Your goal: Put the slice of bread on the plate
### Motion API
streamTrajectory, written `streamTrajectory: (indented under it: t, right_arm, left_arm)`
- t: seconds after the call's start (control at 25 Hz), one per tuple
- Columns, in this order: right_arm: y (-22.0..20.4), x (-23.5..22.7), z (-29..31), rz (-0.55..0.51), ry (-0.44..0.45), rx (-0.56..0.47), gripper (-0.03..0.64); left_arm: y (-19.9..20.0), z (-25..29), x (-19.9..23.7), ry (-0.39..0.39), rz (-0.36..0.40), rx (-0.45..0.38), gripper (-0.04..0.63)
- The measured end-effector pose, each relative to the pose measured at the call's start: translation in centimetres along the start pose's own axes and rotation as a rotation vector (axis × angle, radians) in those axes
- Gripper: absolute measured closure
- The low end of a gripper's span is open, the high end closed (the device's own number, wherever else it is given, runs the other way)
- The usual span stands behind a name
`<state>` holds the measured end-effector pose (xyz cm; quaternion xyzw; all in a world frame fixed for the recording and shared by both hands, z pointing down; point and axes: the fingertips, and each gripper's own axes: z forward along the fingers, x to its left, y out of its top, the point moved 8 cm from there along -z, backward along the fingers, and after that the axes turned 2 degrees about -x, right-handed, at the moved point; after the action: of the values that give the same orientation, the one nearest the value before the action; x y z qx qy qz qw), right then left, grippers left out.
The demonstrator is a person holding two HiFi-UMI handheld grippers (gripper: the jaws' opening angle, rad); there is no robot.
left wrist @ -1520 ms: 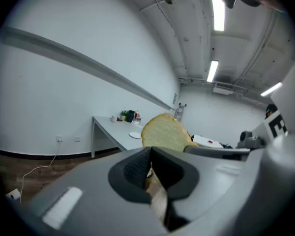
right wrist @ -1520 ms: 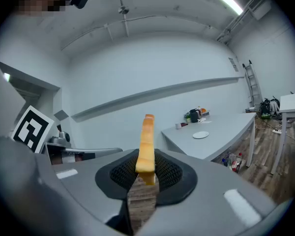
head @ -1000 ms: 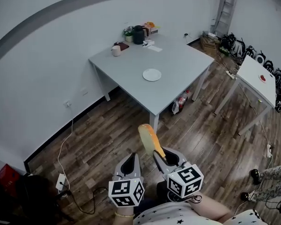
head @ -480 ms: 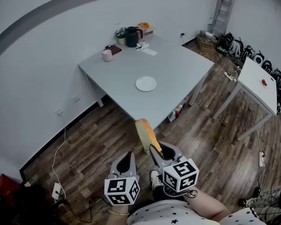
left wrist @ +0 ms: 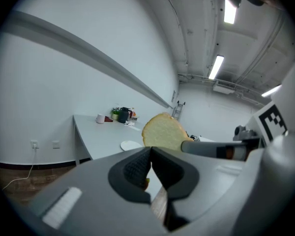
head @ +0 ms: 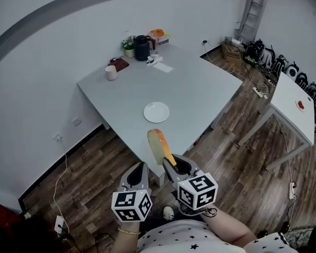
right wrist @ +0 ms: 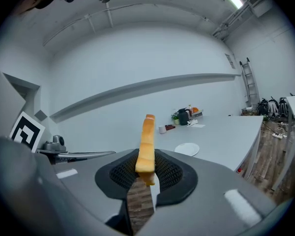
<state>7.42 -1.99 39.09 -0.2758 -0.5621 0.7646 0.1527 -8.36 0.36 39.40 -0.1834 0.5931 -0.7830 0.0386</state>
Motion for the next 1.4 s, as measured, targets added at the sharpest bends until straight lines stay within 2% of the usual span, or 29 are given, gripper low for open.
streamTrajectory:
  t: [0.28,0.48,0.68,0.96,1.24,1.4]
  right_arm:
    - [0.9,-4.7,5.0,0.037,-0.036,0.032,0.528]
    - [0.8,-7.8,10.9,0.059,-0.069,0.076,0.528]
    - [0.8,-11.1,16.8,0.108,-0.113,0.141,0.526]
    - [0.9,-15.2,25.4,0.16,-0.176,0.216,0.526]
    - [0.4,-16.7,30.2,0.268,-0.181,0.248,0.525]
    - [0.1,-17.0,31.5,0.285,-0.186,0.264,0.525]
  left_arm:
    - [0.4,6.4,1.5,-0.005,-0.004,0.025,0.586]
    - [0.8,12.4,4.7,-0.026,0.022,0.05,0.586]
    - [2.3,18.5,7.6,-0.051,-0.003,0.065,0.586]
    - [2.3,26.5,11.3,-0.084,-0.016,0.142,0.586]
    - [1.6,30.9,13.9,-0.073,-0.056,0.202,0.587]
    - [1.4,31.9,14.8,-0.077,-0.065,0.221,0.587]
